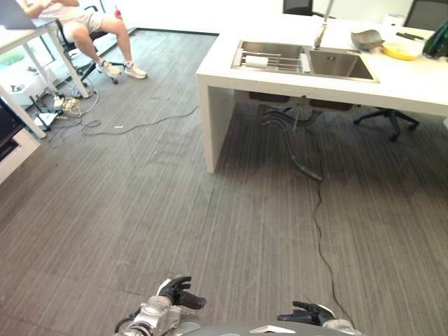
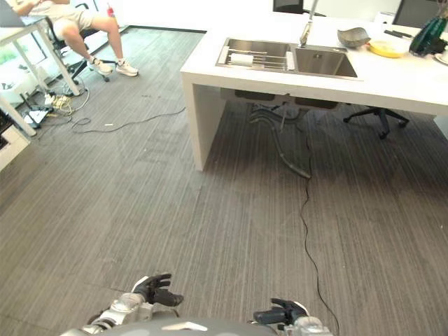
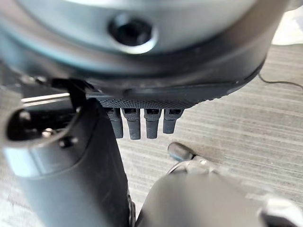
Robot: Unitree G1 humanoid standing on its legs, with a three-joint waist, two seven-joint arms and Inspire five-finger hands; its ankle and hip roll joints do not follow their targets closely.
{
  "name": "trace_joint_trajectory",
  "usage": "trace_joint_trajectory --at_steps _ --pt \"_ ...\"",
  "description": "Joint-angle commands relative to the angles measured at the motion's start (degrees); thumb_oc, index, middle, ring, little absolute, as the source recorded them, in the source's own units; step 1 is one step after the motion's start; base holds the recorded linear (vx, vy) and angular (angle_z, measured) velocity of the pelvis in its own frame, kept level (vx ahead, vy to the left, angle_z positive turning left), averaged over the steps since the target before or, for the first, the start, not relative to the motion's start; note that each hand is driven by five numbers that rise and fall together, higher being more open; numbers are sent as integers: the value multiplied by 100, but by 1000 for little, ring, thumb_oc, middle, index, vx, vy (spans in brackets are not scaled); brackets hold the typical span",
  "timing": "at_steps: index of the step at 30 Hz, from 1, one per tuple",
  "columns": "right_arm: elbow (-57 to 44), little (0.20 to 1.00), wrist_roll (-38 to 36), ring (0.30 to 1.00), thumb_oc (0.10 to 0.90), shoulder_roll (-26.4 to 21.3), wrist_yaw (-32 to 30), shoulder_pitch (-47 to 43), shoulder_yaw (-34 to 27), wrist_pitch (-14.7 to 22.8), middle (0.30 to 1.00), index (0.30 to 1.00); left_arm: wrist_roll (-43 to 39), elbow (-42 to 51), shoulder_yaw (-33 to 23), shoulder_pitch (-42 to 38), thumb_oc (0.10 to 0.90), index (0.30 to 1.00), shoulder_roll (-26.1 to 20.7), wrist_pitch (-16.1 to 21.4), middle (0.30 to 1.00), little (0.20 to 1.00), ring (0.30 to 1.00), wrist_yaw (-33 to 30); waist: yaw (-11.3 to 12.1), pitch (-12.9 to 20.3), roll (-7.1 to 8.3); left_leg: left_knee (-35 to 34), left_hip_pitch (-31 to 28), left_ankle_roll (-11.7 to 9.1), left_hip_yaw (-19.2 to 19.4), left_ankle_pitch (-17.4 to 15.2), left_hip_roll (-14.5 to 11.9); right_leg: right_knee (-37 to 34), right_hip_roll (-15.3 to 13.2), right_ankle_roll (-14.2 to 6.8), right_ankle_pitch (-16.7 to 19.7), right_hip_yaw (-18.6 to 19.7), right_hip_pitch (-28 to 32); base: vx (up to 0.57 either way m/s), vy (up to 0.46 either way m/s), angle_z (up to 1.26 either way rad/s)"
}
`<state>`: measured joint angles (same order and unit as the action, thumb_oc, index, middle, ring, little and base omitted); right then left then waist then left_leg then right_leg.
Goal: Place the dishes in the dishwasher.
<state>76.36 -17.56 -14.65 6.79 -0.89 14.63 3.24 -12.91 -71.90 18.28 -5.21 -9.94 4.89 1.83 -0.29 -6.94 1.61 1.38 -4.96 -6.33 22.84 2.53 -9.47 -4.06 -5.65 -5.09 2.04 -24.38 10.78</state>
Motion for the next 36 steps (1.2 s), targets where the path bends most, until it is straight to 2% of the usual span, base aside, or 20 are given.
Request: trace_joint_trajectory --at_steps 1,6,7,11,12,14,18,21,22,23,24,25,26,27,29,31,32,33,34,36 --pt "236 900 232 900 800 14 -18 -151 61 7 900 900 141 -138 143 -499 800 900 47 173 900 900 900 42 95 20 10 241 240 -26 27 -115 156 -94 -104 -252 -458 -10 -53 65 36 -13" --pt "167 900 293 900 800 38 -39 -193 54 -5 900 900 437 -91 284 -512 800 900 8 180 900 900 900 30 47 21 -74 -1 9 42 95 -108 285 -46 -165 -308 -390 24 -16 21 97 -11" --pt "111 900 288 900 800 45 -36 -229 60 -1 900 900 475 -78 309 -522 800 900 13 178 900 900 900 35 29 3 -77 4 43 115 170 -42 309 -12 -201 -279 -316 -3 -85 48 74 1" --pt "-60 900 317 900 800 74 -12 -318 168 6 900 900 650 -33 469 -491 800 900 63 208 900 900 900 24 -13 -18 -81 51 -25 135 177 -254 400 52 -260 -361 -359 116 -106 29 43 -8" --pt "-64 900 317 900 800 74 -12 -323 168 6 900 900 650 -29 466 -495 800 900 62 208 900 900 900 22 -10 -31 -71 60 27 189 253 -165 397 61 -276 -322 -291 72 -161 117 24 -18" --pt "-81 900 367 900 800 78 -18 -338 201 9 900 900 638 14 494 -460 800 900 82 234 900 900 900 6 -27 -34 -69 84 -34 144 202 -279 421 79 -289 -367 -366 111 -92 83 22 -10" --pt "-200 900 497 900 800 17 -33 -442 275 35 900 900 420 172 411 -457 800 900 84 255 900 900 900 -46 -33 -58 -38 234 56 242 217 -456 539 254 -460 -448 -404 79 -165 43 57 -2" --pt "-217 900 574 900 800 -79 -12 -495 243 4 900 900 118 256 268 -455 800 900 88 224 900 900 900 -32 -9 -50 -68 254 37 393 262 -566 715 851 -772 -578 -512 -1 -332 59 132 -3" --pt "-216 900 574 900 800 -79 -12 -496 243 4 900 900 118 256 268 -455 800 900 88 224 900 900 900 -32 -9 -50 -68 254 37 393 263 -566 716 854 -773 -578 -513 0 -334 89 158 -1" --pt "-209 900 603 900 800 -123 24 -506 227 -12 900 900 58 283 247 -464 800 900 75 201 900 900 900 -18 -3 -42 -83 209 -37 498 255 -610 814 1333 -935 -591 -560 8 -459 176 251 -2" --pt "-255 900 587 900 800 -222 36 -555 196 -15 900 900 -12 413 270 -521 800 900 52 175 900 900 900 7 -18 -108 -109 150 -201 700 203 -742 989 2423 -1258 -647 -399 92 -812 176 251 0" --pt "-255 900 587 900 800 -222 36 -555 196 -15 900 900 -12 413 270 -521 800 900 52 175 900 900 900 7 -18 -108 -109 150 -201 700 203 -742 989 2423 -1258 -647 -399 92 -812 283 249 -5" --pt "-411 900 527 900 800 -271 26 -677 252 -26 900 900 -80 478 310 -759 800 900 -42 125 900 900 900 -43 -123 -329 -138 131 -418 860 51 -882 1126 3534 -1417 -572 -246 283 -1466 165 89 -4" --pt "-413 900 527 900 800 -271 25 -679 253 -29 900 900 -80 476 308 -763 800 900 -42 126 900 900 900 -42 -124 -332 -135 130 -420 860 51 -883 1129 3545 -1422 -570 -256 286 -1471 256 39 -7" --pt "-537 900 529 900 800 -285 18 -690 313 -27 900 900 -132 440 274 -868 800 900 -94 136 900 900 900 -83 -153 -311 -143 2 -539 754 -35 -904 1118 2693 -1339 -493 -274 168 -1564 242 -157 15" --pt "-650 900 540 900 800 -339 2 -748 339 -22 900 900 -169 481 259 -954 800 900 -105 165 900 900 900 -120 -232 -339 -147 -32 -611 646 -121 -946 1095 1714 -1259 -592 16 231 -1753 379 -271 37" --pt "-637 900 543 900 800 -352 -28 -780 295 -40 900 900 -136 457 231 -1017 800 900 -114 181 900 900 900 -142 -314 -382 -138 18 -755 570 -160 -1118 1112 908 -1213 -744 292 236 -2017 351 -246 42" --pt "-638 900 543 900 800 -352 -28 -779 295 -41 900 900 -135 456 232 -1017 800 900 -114 181 900 900 900 -142 -314 -382 -144 28 -752 569 -160 -1126 1103 884 -1201 -744 305 229 -2003 566 -357 38" --pt "-511 900 575 900 800 -356 -2 -717 230 -96 900 900 -80 394 184 -987 800 900 -101 171 900 900 900 -118 -326 -361 -107 195 -899 569 -169 -1356 1212 780 -1322 -787 425 87 -2166 324 -177 20" --pt "-430 900 564 900 800 -338 20 -589 177 -119 900 900 -21 377 183 -923 800 900 -81 174 900 900 900 -91 -302 -338 -112 441 -984 602 -261 -1632 1235 870 -1351 -797 357 -23 -2077 509 -304 0"
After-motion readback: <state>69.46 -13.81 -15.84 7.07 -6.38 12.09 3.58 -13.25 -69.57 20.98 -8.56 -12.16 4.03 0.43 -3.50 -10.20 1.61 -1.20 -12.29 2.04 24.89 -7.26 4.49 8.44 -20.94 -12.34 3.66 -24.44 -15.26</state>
